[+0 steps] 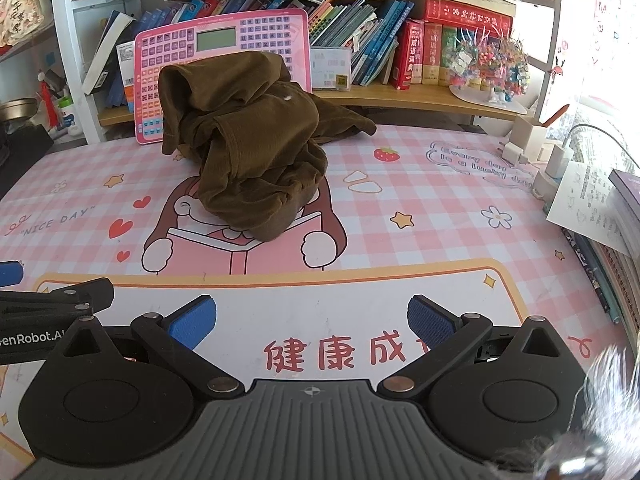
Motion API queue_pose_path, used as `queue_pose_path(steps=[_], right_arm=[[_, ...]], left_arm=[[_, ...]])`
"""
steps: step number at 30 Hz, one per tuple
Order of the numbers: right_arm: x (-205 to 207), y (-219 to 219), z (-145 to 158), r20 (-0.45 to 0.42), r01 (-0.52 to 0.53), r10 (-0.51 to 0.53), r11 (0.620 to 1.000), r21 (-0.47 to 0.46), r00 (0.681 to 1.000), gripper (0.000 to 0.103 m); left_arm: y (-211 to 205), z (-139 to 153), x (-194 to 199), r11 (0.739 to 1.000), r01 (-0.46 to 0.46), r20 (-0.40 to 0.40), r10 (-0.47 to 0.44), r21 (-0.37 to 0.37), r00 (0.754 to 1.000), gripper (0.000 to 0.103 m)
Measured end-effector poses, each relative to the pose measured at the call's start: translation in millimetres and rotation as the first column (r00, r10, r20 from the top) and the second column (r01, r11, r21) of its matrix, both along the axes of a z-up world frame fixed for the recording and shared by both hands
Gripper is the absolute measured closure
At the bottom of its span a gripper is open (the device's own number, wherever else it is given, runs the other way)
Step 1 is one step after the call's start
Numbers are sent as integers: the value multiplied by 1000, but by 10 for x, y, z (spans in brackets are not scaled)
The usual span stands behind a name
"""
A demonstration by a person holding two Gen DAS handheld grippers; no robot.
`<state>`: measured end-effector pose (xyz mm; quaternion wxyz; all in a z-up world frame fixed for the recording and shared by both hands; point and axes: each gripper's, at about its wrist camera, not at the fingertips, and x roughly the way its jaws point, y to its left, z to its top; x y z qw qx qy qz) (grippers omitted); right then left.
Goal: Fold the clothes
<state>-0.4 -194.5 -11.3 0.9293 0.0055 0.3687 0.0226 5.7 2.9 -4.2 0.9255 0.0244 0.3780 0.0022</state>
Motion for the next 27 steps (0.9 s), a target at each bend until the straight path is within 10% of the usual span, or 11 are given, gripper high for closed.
queue_pose_path(steps=[27], right_arm=[[135, -112, -90, -33, 24, -23, 999, 28, 999, 0]], left_arm=[[-97, -7, 95, 1000, 23, 33, -23, -2, 999, 0]])
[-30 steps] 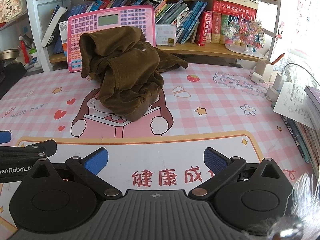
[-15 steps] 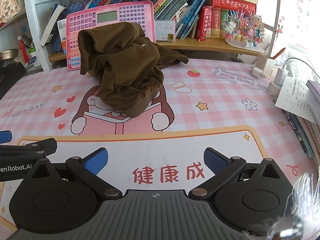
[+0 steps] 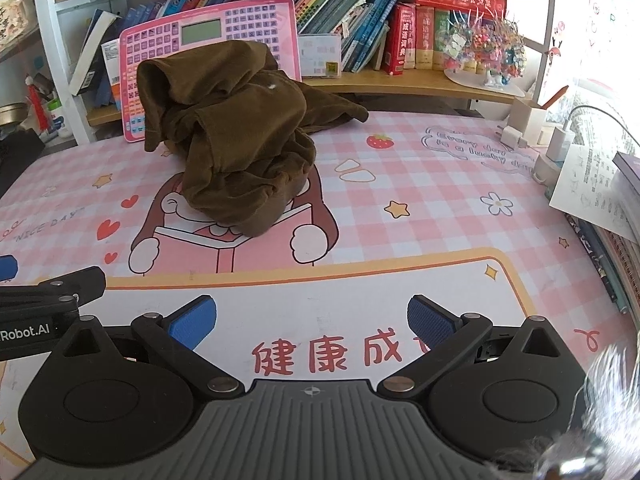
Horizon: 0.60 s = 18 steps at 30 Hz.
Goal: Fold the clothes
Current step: 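Grasp the brown trousers with the right tool while the left tool grasps another part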
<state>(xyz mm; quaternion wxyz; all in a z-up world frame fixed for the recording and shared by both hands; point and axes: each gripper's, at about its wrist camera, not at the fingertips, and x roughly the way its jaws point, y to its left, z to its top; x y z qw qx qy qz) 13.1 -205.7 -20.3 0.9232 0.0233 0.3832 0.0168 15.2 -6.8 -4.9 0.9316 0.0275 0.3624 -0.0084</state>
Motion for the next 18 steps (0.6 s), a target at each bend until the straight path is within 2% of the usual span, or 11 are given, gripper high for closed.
queue_pose_path(steps=[6, 9, 15, 18], right_arm=[[60, -57, -35, -12, 10, -10, 1000, 28, 1000, 0], [137, -94, -60, -36, 23, -20, 997, 78, 999, 0], [322, -169, -146, -109, 55, -31, 973, 226, 994, 2], [446, -274, -203, -152, 98, -44, 926, 364, 987, 2]], left_arm=[[-14, 19, 68, 999, 12, 2, -12, -38, 1000, 0], [-24, 32, 142, 999, 16, 0, -16, -39, 1000, 0], [-30, 91, 340, 1000, 13, -3, -13, -24, 1000, 0], [-18, 138, 475, 1000, -5, -4, 5, -18, 1000, 0]])
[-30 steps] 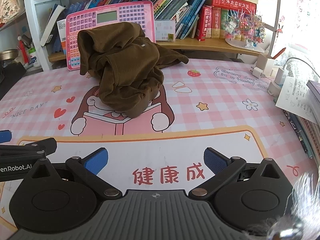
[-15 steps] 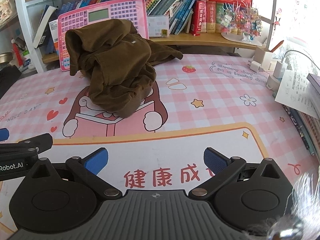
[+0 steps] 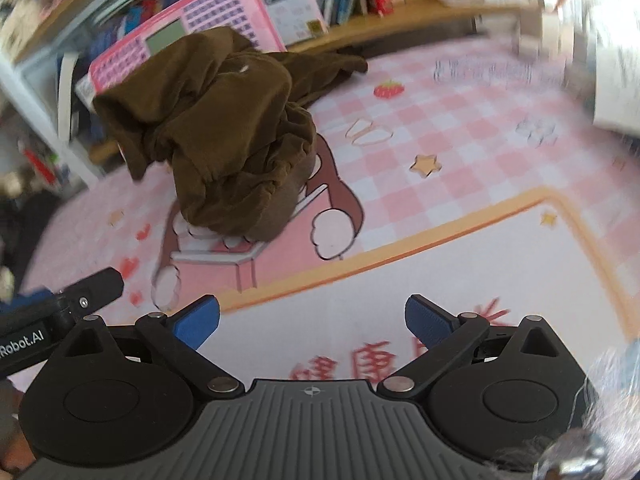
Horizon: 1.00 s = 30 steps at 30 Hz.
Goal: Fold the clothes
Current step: 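Grasp the brown trousers with the right tool while the left tool grasps another part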
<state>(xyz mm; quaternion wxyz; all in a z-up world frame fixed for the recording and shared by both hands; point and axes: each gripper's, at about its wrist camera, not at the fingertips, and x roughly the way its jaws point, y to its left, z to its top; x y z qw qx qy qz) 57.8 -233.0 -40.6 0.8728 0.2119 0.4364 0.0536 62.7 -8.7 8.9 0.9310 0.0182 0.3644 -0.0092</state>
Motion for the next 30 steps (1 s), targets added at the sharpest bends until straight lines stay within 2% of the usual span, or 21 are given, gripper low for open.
queue_pose_path(steps=[3, 5, 7, 9, 10, 13, 19, 20, 21, 24, 26, 27, 28, 30], right_arm=[[100, -139, -54, -26, 50, -46, 980, 191, 999, 2], [170, -220, -104, -54, 89, -76, 939, 333, 996, 4], [250, -271, -154, -88, 129, -100, 883, 452, 991, 9], [331, -276, -181, -109, 150, -109, 846, 511, 988, 23], [370, -275, -193, -120, 160, -113, 831, 534, 986, 31], [482, -259, -248, -155, 187, -118, 794, 579, 981, 41], [668, -191, -549, -274, 291, -133, 666, 687, 952, 41], [694, -167, -586, -291, 308, -139, 655, 690, 947, 41], [717, -137, -610, -302, 323, -147, 648, 690, 942, 45], [788, -83, -631, -309, 347, -173, 623, 701, 935, 45], [803, -85, -650, -320, 380, -209, 596, 707, 924, 54], [789, -99, -664, -330, 403, -233, 582, 706, 915, 73], [751, -125, -682, -344, 431, -260, 569, 700, 902, 87], [668, -219, -682, -358, 470, -305, 548, 692, 883, 91]], left_arm=[[25, 25, 158, 1000, -4, 0, 4, 1, 1000, 0], [34, 35, 243, 1000, -11, 0, 11, 1, 1000, 0], [39, 52, 325, 1000, -17, 1, 17, 0, 1000, 1], [42, 83, 388, 1000, -22, 12, 22, -10, 1000, 1], [44, 98, 406, 1000, -18, 19, 18, -19, 1000, 1], [43, 147, 442, 999, 5, 40, -3, -45, 999, 1], [43, 183, 422, 999, 6, 43, -5, -38, 999, 1], [52, 186, 400, 999, 6, 42, -5, -34, 999, 1], [66, 187, 382, 1000, 6, 39, -5, -30, 999, 1], [111, 182, 335, 1000, 4, 29, -3, -19, 1000, 1], [144, 175, 318, 1000, -1, 22, 1, -14, 1000, 1], [161, 175, 313, 1000, -4, 20, 4, -11, 1000, 1], [177, 183, 309, 1000, -7, 22, 7, -13, 1000, 1], [193, 199, 308, 1000, -5, 27, 5, -18, 1000, 1]])
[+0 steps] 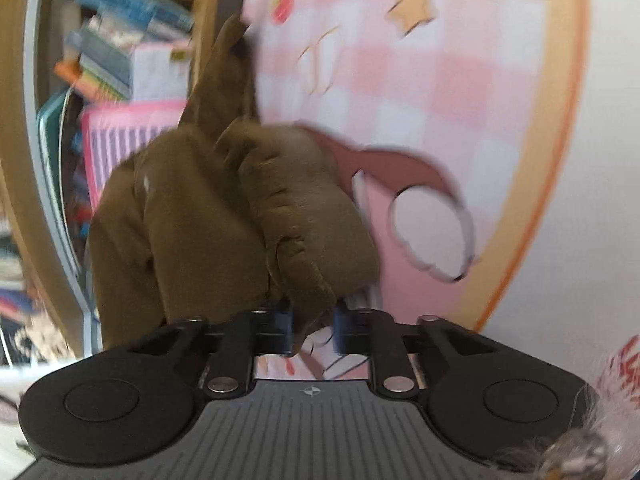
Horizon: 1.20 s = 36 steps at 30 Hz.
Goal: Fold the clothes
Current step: 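Grasp the brown trousers with the right tool while the left tool grasps another part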
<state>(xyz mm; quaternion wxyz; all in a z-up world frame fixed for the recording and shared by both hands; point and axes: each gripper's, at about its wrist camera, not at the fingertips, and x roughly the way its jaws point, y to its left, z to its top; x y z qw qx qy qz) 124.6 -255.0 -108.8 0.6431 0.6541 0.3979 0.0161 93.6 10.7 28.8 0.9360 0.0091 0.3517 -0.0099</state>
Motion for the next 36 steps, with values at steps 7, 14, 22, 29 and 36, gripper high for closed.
queue_pose_path(steps=[7, 14, 22, 29, 36], right_arm=[[-298, -445, 348, 92, 98, -85, 985, -142, 992, 95], [-593, -739, 494, 133, 153, -130, 970, -189, 983, 95], [-837, -904, 456, 127, 206, -181, 953, -222, 975, 95], [-817, -967, 331, 93, 227, -214, 958, -173, 972, 94], [-655, -923, 236, 75, 226, -221, 971, -79, 972, 70]], left_arm=[[-142, 2, 134, 997, 76, 21, -76, 2, 997, 1], [-708, -34, 287, 964, 261, 11, -262, 49, 965, 3], [-912, -82, 419, 973, 195, 92, -207, 123, 974, 60], [-384, 136, 381, 997, 79, 134, -75, -27, 988, 102], [444, 297, -171, 991, -131, 128, 130, 3, 983, 102]])
